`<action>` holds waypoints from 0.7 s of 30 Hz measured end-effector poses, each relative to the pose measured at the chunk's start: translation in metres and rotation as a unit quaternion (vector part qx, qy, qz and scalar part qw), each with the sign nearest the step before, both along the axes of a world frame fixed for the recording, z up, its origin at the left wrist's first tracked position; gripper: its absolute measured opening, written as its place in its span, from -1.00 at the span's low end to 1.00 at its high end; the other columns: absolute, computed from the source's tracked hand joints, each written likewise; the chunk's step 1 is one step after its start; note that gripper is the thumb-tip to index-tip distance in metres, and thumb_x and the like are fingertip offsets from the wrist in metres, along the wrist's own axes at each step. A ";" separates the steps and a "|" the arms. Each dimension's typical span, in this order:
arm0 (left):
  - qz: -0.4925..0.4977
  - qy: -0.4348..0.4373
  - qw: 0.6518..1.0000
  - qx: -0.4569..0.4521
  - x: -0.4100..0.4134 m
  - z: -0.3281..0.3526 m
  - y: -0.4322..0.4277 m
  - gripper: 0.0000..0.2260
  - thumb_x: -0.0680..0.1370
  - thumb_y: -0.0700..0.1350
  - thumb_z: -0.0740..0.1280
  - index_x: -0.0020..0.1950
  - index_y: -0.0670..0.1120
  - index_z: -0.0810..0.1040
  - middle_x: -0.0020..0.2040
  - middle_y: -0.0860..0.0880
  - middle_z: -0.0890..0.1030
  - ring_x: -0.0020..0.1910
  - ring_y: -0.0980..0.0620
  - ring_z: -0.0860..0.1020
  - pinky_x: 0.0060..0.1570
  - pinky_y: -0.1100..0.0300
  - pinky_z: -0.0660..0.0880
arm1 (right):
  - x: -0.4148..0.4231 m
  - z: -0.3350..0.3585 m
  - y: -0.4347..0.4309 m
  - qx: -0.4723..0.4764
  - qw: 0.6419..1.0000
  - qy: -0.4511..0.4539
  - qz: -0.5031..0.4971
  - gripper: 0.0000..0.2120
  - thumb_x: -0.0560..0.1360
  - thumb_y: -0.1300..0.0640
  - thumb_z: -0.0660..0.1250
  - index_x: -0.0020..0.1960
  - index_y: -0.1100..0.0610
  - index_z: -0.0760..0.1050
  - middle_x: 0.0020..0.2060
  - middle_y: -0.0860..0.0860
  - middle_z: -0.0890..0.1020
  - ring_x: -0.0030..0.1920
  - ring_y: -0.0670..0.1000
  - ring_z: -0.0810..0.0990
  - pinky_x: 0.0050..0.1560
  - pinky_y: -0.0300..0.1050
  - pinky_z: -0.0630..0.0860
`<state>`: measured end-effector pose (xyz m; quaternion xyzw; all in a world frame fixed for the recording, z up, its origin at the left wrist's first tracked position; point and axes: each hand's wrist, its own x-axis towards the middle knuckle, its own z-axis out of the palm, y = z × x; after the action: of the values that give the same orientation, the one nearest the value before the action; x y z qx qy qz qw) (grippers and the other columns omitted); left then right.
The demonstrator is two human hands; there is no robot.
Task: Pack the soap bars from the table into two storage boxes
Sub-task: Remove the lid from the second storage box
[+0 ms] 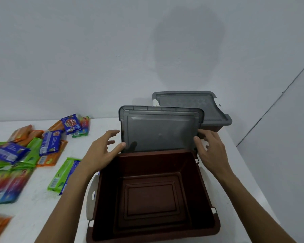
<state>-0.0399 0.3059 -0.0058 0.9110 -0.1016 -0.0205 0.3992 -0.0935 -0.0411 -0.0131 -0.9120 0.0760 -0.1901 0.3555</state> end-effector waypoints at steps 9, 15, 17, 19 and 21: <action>0.034 -0.060 0.996 0.063 -0.085 -0.015 0.021 -0.43 0.49 0.18 0.27 0.47 0.09 0.27 0.43 0.05 0.35 0.40 0.07 0.33 0.30 0.21 0.26 | -0.057 -0.009 0.029 -0.061 0.983 0.114 0.128 -0.40 0.58 -0.11 0.21 0.55 -0.05 0.11 0.56 -0.06 0.12 0.51 -0.08 0.17 0.46 -0.10 0.21; 0.054 -0.037 0.997 0.045 -0.096 -0.024 0.012 -0.34 0.52 0.17 0.26 0.56 0.12 0.09 0.43 0.05 0.39 0.37 0.07 0.38 0.23 0.23 0.33 | -0.066 -0.011 0.029 -0.087 0.982 0.123 0.114 -0.38 0.60 -0.09 0.18 0.57 -0.09 0.00 0.57 -0.16 -0.06 0.52 -0.08 0.16 0.40 -0.14 0.24; 0.056 -0.043 0.997 0.037 -0.089 -0.022 0.005 -0.37 0.53 0.14 0.28 0.55 0.10 0.12 0.42 0.04 0.41 0.36 0.09 0.38 0.22 0.26 0.31 | -0.064 -0.010 0.023 -0.093 0.983 0.123 0.102 -0.39 0.60 -0.08 0.19 0.57 -0.09 0.02 0.57 -0.15 -0.02 0.51 -0.06 0.20 0.39 -0.10 0.28; 0.049 -0.038 0.998 0.024 -0.079 -0.019 -0.005 -0.38 0.54 0.11 0.30 0.55 0.08 0.15 0.42 0.04 0.42 0.36 0.10 0.38 0.23 0.28 0.28 | -0.062 -0.008 0.016 -0.093 0.984 0.127 0.085 -0.39 0.59 -0.07 0.19 0.57 -0.08 0.04 0.57 -0.12 0.03 0.51 -0.04 0.22 0.39 -0.08 0.29; 0.040 -0.038 0.998 0.018 -0.067 -0.016 -0.016 -0.39 0.55 0.08 0.31 0.55 0.06 0.17 0.43 0.03 0.42 0.36 0.09 0.39 0.23 0.31 0.27 | -0.057 -0.006 0.008 -0.091 0.985 0.132 0.065 -0.40 0.59 -0.05 0.21 0.57 -0.06 0.08 0.57 -0.10 0.08 0.50 -0.03 0.24 0.38 -0.08 0.29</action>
<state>-0.1074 0.2895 -0.0222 0.9216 -0.0793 0.0279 0.3790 -0.1506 -0.0333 -0.0188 -0.9605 0.0455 -0.0508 0.2697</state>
